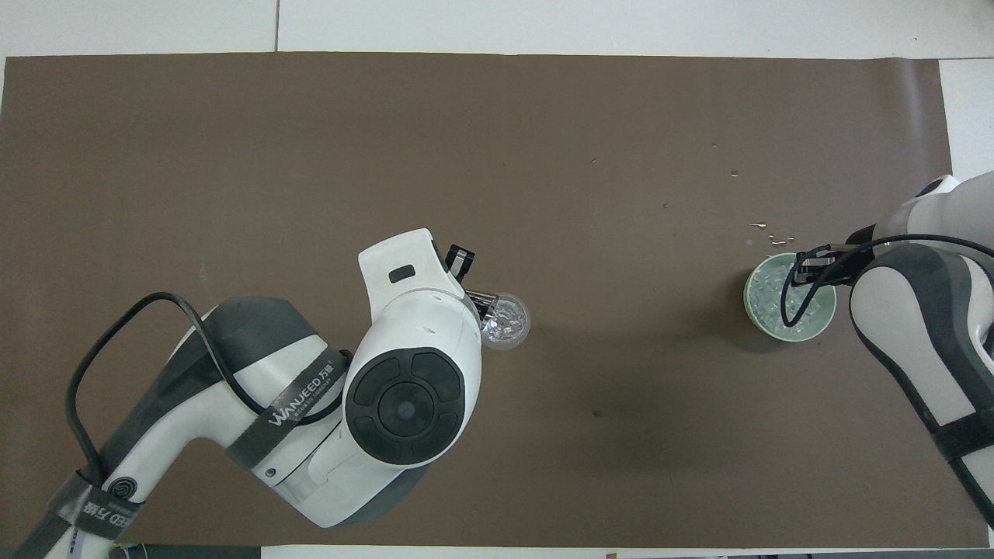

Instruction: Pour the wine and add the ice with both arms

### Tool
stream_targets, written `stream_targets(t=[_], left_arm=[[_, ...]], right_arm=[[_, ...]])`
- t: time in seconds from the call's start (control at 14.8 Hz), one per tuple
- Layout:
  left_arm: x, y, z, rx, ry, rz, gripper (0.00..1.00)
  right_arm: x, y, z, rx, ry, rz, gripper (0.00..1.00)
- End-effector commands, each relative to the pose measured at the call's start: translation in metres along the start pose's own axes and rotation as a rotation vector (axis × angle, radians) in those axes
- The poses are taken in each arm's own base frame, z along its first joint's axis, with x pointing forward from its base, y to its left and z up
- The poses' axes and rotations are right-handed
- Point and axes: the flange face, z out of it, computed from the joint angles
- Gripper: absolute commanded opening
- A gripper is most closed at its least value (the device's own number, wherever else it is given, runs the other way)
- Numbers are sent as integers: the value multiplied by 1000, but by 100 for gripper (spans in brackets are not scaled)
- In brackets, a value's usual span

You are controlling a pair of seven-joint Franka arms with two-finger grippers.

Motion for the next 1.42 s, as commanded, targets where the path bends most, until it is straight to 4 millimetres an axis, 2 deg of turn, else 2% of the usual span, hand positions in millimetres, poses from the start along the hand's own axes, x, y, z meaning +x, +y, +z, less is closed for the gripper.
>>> stream_targets(t=[0.0, 0.14, 0.34, 0.54, 0.74, 0.88, 1.08, 1.22, 1.35], left_arm=[[-19, -2, -7, -20, 51, 29, 0], [-25, -4, -10, -35, 81, 68, 0], [-25, -3, -11, -32, 85, 70, 0], [-19, -3, -9, -5, 90, 65, 0], [-10, -3, -6, 30, 53, 20, 0], [8, 2, -13, 44, -7, -27, 0], [30, 9, -20, 66, -119, -95, 0], [59, 12, -19, 83, -196, -141, 0], [106, 15, -11, 97, -321, -201, 0]], right_arm=[[-2, -36, -30, 29, -4, -14, 6], [-8, -59, -57, 29, -31, -1, 6], [-20, -69, -88, 34, -34, 1, 6], [-28, -70, -97, 36, -34, -3, 6], [-28, -71, -97, 42, -35, 1, 6], [-28, -74, -97, 41, -34, 14, 6], [-26, -97, -111, 39, -8, 33, 6], [-29, -127, -129, 89, 1, 65, 6], [-35, -165, -141, 92, 20, 96, 6]])
